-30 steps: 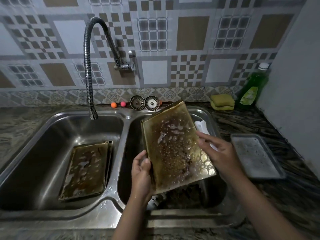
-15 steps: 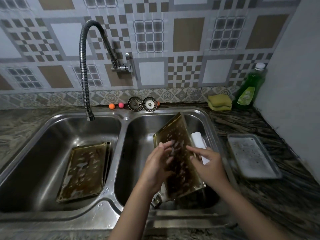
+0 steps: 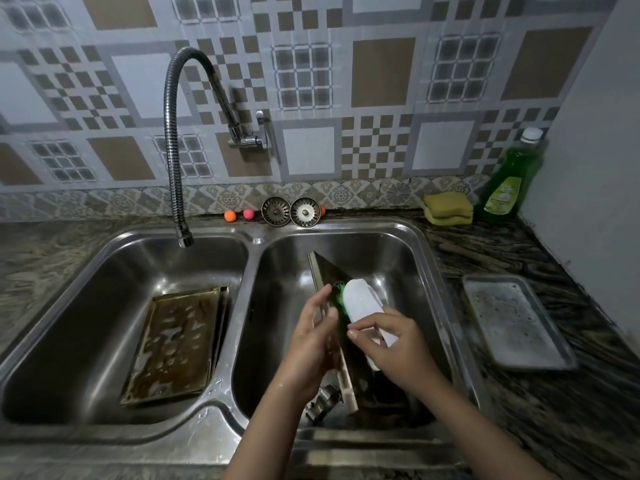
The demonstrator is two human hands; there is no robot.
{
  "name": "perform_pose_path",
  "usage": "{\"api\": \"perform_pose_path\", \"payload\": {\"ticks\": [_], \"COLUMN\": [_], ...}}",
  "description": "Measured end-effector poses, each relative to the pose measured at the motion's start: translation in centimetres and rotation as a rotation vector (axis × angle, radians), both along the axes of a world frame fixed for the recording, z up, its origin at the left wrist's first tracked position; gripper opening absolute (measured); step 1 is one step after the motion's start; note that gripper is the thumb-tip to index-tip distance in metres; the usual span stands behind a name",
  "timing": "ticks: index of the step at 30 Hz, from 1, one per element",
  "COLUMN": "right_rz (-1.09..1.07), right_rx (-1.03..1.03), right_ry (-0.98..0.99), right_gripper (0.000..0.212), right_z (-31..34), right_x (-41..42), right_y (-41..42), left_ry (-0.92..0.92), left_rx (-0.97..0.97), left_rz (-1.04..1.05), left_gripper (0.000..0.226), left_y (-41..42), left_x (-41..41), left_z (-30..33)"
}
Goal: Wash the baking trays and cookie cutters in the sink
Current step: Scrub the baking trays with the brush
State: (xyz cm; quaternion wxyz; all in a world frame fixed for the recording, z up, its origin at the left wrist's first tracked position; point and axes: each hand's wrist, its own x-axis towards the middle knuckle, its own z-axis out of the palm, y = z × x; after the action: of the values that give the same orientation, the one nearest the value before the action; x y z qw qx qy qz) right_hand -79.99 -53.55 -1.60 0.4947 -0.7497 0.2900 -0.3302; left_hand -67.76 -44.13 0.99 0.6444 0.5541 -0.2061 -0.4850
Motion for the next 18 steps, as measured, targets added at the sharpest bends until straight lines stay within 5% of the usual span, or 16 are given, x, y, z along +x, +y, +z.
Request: {"api": "perform_pose_path", "payload": {"ticks": [6,9,12,18], "right_rz": [0.053,-0.107,-0.253,0.153], "right_rx": [0.103,0.097,0.038,-0.100], "right_ry": [0.049,0.243,0.192,-0.071], "right_gripper": [0.047,0.063,0.071,0.069], "right_z": [-0.2,0.6,2.4,0.6], "right_x": [-0.6,-0.3,1.4,1.4], "right_y": [-3.4,-6.8,-6.8,-0.1], "left_ry": [-0.014,0.009,-0.066,-0.030], "left_rx": [-0.111,-0.138,-0.177,-0.246], "left_rz": [0.184,0.137,0.135,0.327], "left_gripper": [0.050,0.047,0.047,0.046], "left_y": [0.9,1.4,0.6,0.3], "left_x": [0.1,-0.2,-0.9,3.2], "left_z": [-0.7,-0.9,-1.2,-1.4]}}
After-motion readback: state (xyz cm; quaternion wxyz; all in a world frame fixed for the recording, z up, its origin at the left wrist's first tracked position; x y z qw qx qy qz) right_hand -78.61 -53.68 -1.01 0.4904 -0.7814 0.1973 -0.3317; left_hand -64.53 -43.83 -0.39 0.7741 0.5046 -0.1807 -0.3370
